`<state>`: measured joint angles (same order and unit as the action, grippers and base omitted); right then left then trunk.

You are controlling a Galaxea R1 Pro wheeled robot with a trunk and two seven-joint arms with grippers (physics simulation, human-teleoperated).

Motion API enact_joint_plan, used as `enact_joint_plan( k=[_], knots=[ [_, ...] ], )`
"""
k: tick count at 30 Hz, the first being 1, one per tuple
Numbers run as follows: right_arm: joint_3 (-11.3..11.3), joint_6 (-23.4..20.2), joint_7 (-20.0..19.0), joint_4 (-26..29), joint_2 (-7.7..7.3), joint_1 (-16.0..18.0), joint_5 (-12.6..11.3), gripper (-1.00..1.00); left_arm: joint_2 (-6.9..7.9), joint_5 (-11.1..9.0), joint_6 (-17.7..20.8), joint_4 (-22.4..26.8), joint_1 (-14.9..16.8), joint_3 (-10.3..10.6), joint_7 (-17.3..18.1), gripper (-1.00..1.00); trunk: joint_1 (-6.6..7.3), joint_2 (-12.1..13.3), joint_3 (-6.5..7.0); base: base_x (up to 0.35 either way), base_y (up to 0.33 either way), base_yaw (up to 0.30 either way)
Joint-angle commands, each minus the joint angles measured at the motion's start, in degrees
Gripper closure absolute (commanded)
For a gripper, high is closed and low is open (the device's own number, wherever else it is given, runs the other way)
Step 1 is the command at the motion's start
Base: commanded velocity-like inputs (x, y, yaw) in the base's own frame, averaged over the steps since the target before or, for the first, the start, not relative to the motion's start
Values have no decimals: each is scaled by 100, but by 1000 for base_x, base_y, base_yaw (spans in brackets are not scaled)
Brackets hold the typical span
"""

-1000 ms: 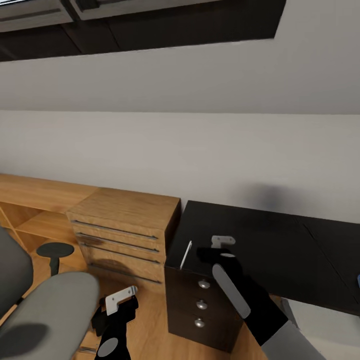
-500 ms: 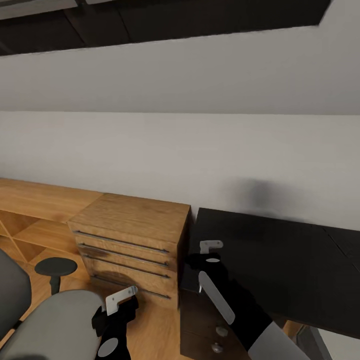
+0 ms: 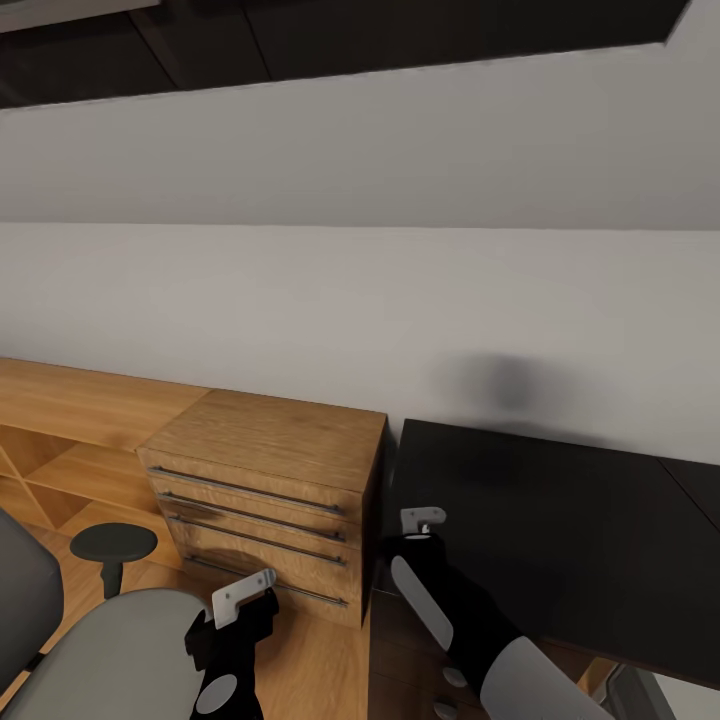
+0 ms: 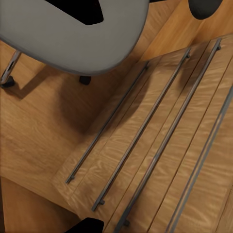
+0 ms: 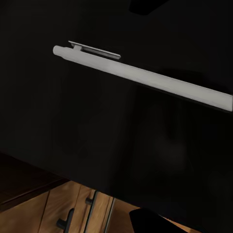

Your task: In the bedroom, organize the workspace by keeping the computer under the desk, ensuring the monitor is on the desk, placing the keyboard on the desk next to the monitor, placing the mouse on the desk next to the keyboard, moving the folder from the swivel chair onto the desk next to the mouse, stacking the notebook on top of the folder with the pen on top of the notebook, and positioning the swivel chair next to the desk.

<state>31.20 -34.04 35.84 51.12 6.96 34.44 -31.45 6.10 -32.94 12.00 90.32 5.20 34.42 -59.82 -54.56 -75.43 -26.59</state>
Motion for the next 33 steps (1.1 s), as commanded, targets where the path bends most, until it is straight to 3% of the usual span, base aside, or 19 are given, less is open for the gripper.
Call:
enact_joint_plan(
  k=[1, 4, 8, 10, 19, 24, 33],
  knots=[
    [11, -9, 55, -2, -5, 10, -53, -100, 5, -11, 49, 10, 7, 12, -39, -100, 0, -4, -6, 0, 0, 0],
    [-9, -7, 55, -10, -8, 16, -60, -100, 5, -11, 48, 11, 7, 12, -39, -100, 0, -4, -6, 0, 0, 0],
    [-251, -6, 55, -105, -17, 29, -58, -100, 5, -11, 48, 12, 7, 12, -39, -100, 0, -4, -6, 0, 0, 0],
    [-364, 53, 49, -635, -7, 278, -66, -100, 5, -11, 48, 38, 7, 12, -39, -100, 0, -4, -6, 0, 0, 0],
    [-387, 194, 36, -916, -1, 404, -89, -100, 5, -11, 48, 56, 7, 12, -39, -100, 0, -4, -6, 0, 0, 0],
    [-390, 154, -325, -932, -1, 406, -105, -100, 5, -11, 48, 61, 7, 12, -39, -100, 0, -4, -6, 0, 0, 0],
    [-396, 132, -502, -937, -1, 406, -131, -100, 5, -11, 48, 58, 7, 12, -39, -100, 0, -4, -6, 0, 0, 0]
  ],
)
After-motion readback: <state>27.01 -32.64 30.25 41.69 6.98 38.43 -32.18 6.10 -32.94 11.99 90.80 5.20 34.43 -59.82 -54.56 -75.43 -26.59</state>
